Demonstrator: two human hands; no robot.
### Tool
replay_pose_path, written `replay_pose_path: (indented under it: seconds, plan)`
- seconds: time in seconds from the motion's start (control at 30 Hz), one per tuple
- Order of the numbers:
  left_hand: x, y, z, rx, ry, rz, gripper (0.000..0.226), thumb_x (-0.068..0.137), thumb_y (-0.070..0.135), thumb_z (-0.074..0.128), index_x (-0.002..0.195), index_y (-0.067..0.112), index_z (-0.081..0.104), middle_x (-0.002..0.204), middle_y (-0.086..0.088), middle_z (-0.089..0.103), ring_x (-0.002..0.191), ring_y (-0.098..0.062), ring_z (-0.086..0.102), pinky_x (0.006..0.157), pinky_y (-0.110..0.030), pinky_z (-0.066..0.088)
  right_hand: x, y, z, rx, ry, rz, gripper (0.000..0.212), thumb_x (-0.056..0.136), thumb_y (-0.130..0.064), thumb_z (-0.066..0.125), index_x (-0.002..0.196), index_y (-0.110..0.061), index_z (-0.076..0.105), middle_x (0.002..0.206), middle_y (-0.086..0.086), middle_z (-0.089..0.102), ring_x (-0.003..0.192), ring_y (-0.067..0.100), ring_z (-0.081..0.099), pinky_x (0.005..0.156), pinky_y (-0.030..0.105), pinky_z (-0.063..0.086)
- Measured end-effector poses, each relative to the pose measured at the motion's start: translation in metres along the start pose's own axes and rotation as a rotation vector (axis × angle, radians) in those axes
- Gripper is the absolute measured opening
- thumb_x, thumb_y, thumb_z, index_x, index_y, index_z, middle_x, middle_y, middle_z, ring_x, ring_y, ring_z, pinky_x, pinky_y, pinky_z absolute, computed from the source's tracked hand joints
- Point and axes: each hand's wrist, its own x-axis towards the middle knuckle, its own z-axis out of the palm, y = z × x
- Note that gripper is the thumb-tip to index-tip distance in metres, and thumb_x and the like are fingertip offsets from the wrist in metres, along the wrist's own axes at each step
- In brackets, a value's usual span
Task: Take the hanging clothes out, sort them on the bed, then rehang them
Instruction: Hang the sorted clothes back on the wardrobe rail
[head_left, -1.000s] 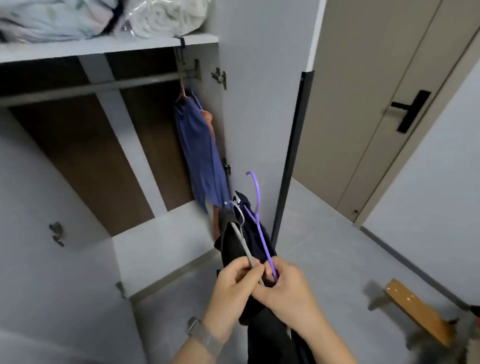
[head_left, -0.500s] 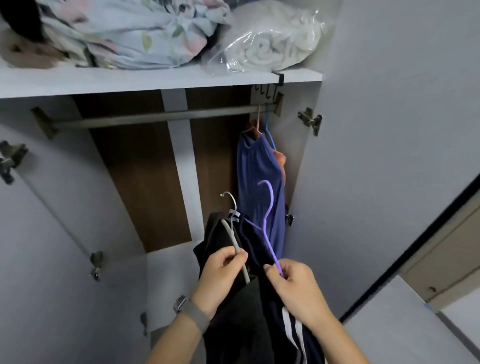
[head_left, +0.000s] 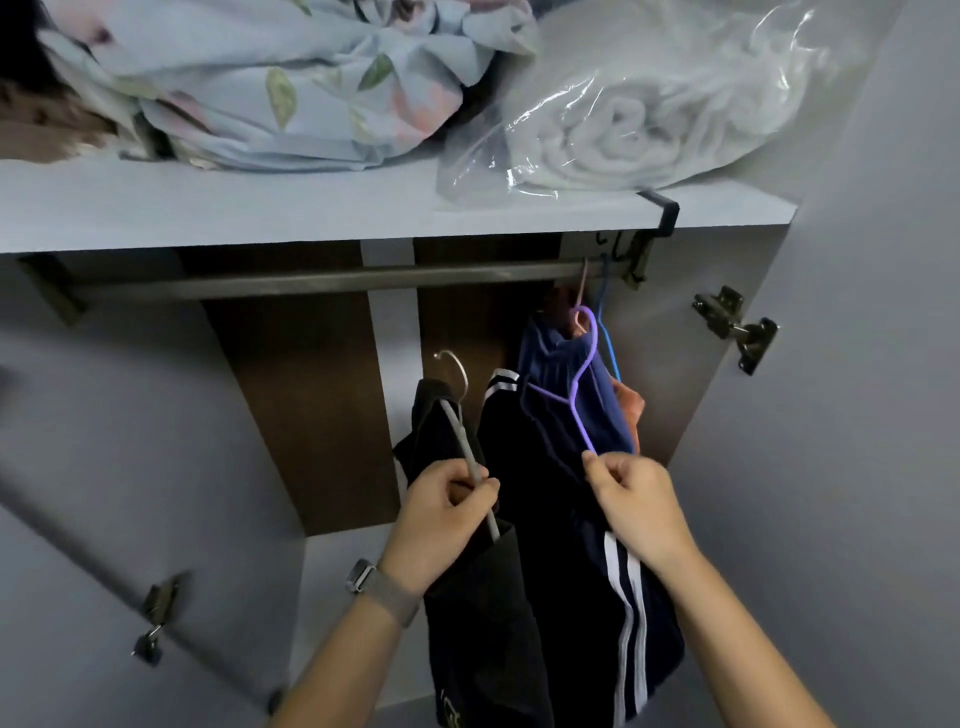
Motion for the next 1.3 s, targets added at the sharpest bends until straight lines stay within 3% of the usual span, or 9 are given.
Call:
replay_pose_path:
  seconds: [0.17,0.3,0.43,0.7,0.8,0.87,1.0,1.13,1.3]
  plan:
    - [0.036,0.008,0.007,-0.026,0.050,0.017,0.007,0.089,0.015,0.060,0.083,0.014,0.064,0.081,0.000,0.060,0.067,0.000,0.055,0.062,-0.005,0.042,0.094,0.004,0.003,-0.063,0.012,-0.019,0.052,0.095,-0.026,0.052,0.049,-0.011,0.033,0.044,0.004,0.037,0.066,0.020,0.046,0.074,0.036,0.040]
    - [0.052,0.009,0.007,-0.016,0.060,0.018,0.010,0.089,0.017,0.059,0.081,0.016,0.063,0.069,0.007,0.054,0.056,0.006,0.051,0.060,-0.007,0.039,0.155,0.000,0.016,-0.119,-0.012,0.003,0.047,0.095,-0.026,0.049,0.059,0.003,0.052,0.049,0.008,0.044,0.063,0.032,0.050,0.060,0.035,0.031]
    - [0.059,0.004,-0.002,-0.101,0.040,-0.037,0.011,0.091,0.015,0.058,0.084,0.012,0.066,0.070,0.007,0.056,0.061,0.007,0.052,0.063,-0.008,0.041,0.194,0.012,0.033,-0.205,-0.020,0.067,0.037,0.095,-0.023,0.049,0.081,0.006,0.066,0.085,0.025,0.066,0.085,0.039,0.062,0.065,0.031,0.038]
    - [0.077,-0.003,-0.015,-0.182,0.015,-0.144,0.016,0.089,0.022,0.061,0.098,0.011,0.069,0.095,-0.004,0.067,0.092,-0.011,0.062,0.077,-0.013,0.047,0.193,0.030,0.050,-0.380,-0.135,0.175,0.029,0.096,-0.024,0.046,0.101,-0.003,0.065,0.103,0.024,0.064,0.102,0.041,0.058,0.082,0.038,0.046]
    - [0.084,-0.004,-0.014,-0.234,-0.016,-0.202,0.018,0.089,0.023,0.062,0.096,0.008,0.069,0.084,0.001,0.064,0.087,-0.012,0.060,0.083,-0.023,0.047,0.158,0.020,0.044,-0.444,-0.047,-0.014,0.031,0.087,-0.018,0.056,0.117,-0.013,0.064,0.115,0.014,0.059,0.113,0.037,0.048,0.096,0.035,0.037]
    - [0.087,-0.006,-0.012,-0.226,-0.046,-0.218,0.016,0.089,0.026,0.062,0.092,0.012,0.068,0.077,0.007,0.060,0.080,-0.006,0.057,0.079,-0.020,0.043,0.117,-0.002,0.042,-0.216,-0.014,-0.115,0.028,0.086,-0.024,0.065,0.114,-0.023,0.066,0.110,0.003,0.061,0.108,0.025,0.053,0.097,0.026,0.035]
    - [0.094,-0.008,-0.011,-0.183,-0.100,-0.179,0.017,0.088,0.027,0.063,0.085,0.011,0.068,0.075,0.006,0.063,0.076,-0.004,0.058,0.074,-0.020,0.042,0.044,-0.052,0.043,0.344,-0.554,0.110,0.028,0.081,-0.051,0.066,0.098,-0.029,0.065,0.083,0.002,0.064,0.070,0.009,0.061,0.064,0.027,0.049]
    - [0.095,-0.008,-0.008,-0.141,-0.133,-0.163,0.018,0.084,0.030,0.066,0.090,0.013,0.069,0.085,0.004,0.069,0.087,-0.007,0.063,0.073,-0.015,0.044,0.028,-0.046,0.064,-0.093,-0.351,-0.148,0.015,0.093,-0.035,0.054,0.101,-0.025,0.046,0.065,0.002,0.058,0.053,0.018,0.055,0.053,0.039,0.044]
    - [0.093,0.003,-0.014,-0.165,-0.166,-0.041,0.017,0.088,0.021,0.063,0.100,0.033,0.065,0.096,0.014,0.068,0.090,0.008,0.061,0.076,-0.011,0.047,0.046,-0.049,0.064,-0.011,-0.122,-0.132,0.011,0.097,-0.025,0.049,0.094,-0.017,0.056,0.069,0.000,0.062,0.063,0.016,0.060,0.064,0.039,0.046]
